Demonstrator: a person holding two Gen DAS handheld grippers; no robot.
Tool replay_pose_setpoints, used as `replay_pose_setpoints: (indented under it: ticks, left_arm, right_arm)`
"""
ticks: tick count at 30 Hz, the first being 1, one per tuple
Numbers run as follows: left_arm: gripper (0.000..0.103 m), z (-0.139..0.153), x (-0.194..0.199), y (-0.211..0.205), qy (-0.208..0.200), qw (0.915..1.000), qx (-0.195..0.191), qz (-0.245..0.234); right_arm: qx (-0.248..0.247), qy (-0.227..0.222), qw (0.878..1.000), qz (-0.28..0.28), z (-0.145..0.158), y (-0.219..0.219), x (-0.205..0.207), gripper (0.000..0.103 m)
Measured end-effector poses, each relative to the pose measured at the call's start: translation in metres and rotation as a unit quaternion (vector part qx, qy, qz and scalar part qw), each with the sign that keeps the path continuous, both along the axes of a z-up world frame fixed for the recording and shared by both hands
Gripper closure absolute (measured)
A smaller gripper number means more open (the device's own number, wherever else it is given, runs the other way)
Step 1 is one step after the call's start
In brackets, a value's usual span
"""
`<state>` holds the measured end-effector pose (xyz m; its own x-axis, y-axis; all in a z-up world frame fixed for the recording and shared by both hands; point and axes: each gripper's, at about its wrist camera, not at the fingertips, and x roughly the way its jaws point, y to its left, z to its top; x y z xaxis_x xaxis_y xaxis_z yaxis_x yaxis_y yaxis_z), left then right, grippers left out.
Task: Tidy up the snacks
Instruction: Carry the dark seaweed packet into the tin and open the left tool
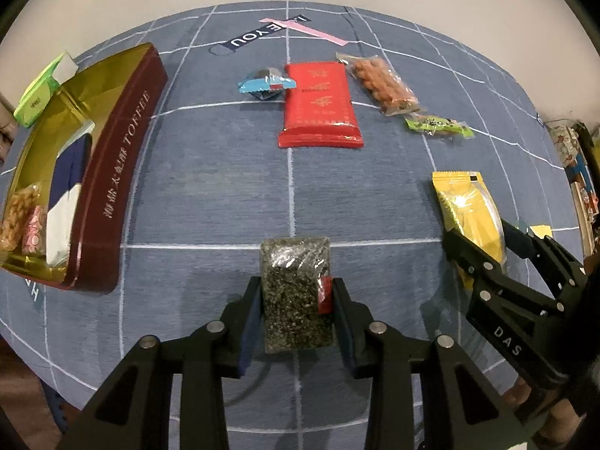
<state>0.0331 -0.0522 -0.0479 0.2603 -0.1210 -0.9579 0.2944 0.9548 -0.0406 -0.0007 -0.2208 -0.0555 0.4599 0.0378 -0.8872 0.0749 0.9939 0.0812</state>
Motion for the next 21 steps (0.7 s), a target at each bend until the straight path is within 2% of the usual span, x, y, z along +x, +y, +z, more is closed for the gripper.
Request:
replay_pose_setpoints:
  ticks: [13,21]
  left_arm:
    - [0.067,0.025,-0.003,0.012,-0.025,0.9996,-0.002,-0.012]
    - [0.067,0.056,0.002,0.027,-0.057,0.9982,0.000,-0.018]
  right_arm:
    - [-0.017,0.004,1.000,-0.006,0.000,0.004,0.001,0.050]
    - [-0.021,0.006,1.000,-0.007,0.000,0.006,0.003,0.050]
